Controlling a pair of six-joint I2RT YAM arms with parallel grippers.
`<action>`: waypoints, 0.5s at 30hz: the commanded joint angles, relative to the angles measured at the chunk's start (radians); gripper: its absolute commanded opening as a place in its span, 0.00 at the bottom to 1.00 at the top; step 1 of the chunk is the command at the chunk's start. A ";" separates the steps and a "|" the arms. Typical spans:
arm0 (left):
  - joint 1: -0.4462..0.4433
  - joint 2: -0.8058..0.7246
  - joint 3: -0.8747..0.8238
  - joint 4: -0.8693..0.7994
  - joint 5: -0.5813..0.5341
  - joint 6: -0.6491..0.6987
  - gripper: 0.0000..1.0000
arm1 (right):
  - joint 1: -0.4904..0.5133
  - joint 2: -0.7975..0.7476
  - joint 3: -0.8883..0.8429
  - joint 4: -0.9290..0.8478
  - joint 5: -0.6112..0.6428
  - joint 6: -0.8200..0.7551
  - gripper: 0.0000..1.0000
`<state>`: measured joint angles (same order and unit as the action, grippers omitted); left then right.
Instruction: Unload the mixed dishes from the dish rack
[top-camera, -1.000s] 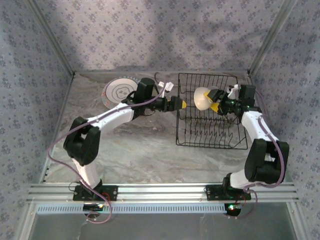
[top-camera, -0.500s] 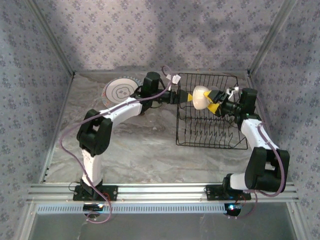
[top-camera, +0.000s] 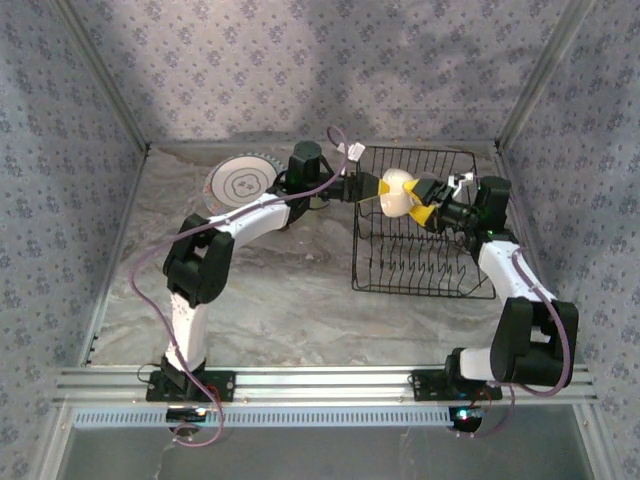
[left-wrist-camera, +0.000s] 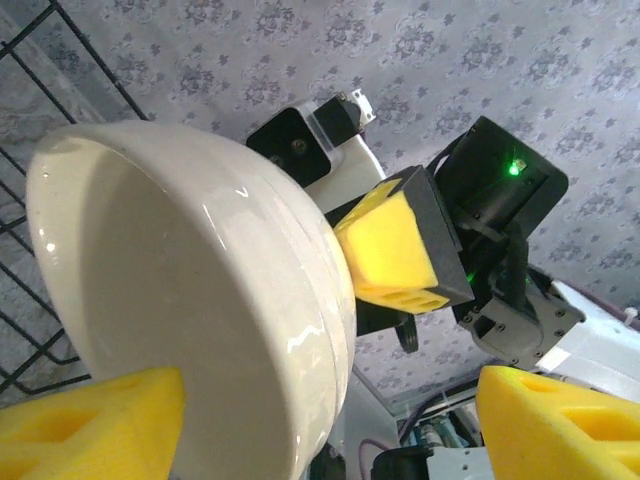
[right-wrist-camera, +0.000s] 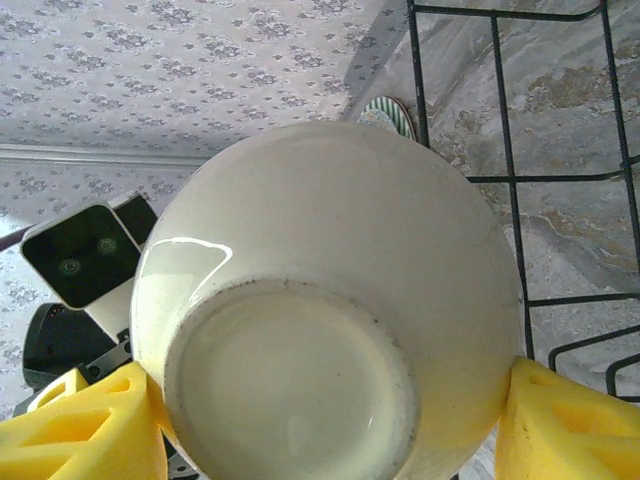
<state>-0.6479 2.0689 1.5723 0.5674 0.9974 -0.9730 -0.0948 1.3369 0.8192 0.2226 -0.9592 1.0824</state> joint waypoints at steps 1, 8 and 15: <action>0.001 0.017 0.014 0.181 0.028 -0.106 0.74 | 0.009 -0.014 -0.002 0.106 -0.046 0.038 0.59; 0.001 0.048 -0.004 0.395 0.018 -0.288 0.61 | 0.011 0.008 -0.011 0.174 -0.054 0.079 0.59; 0.001 0.040 -0.032 0.404 0.009 -0.297 0.43 | 0.014 0.037 -0.026 0.305 -0.075 0.188 0.59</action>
<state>-0.6476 2.1044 1.5513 0.8909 0.9997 -1.2514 -0.0860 1.3663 0.7959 0.4030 -0.9932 1.2114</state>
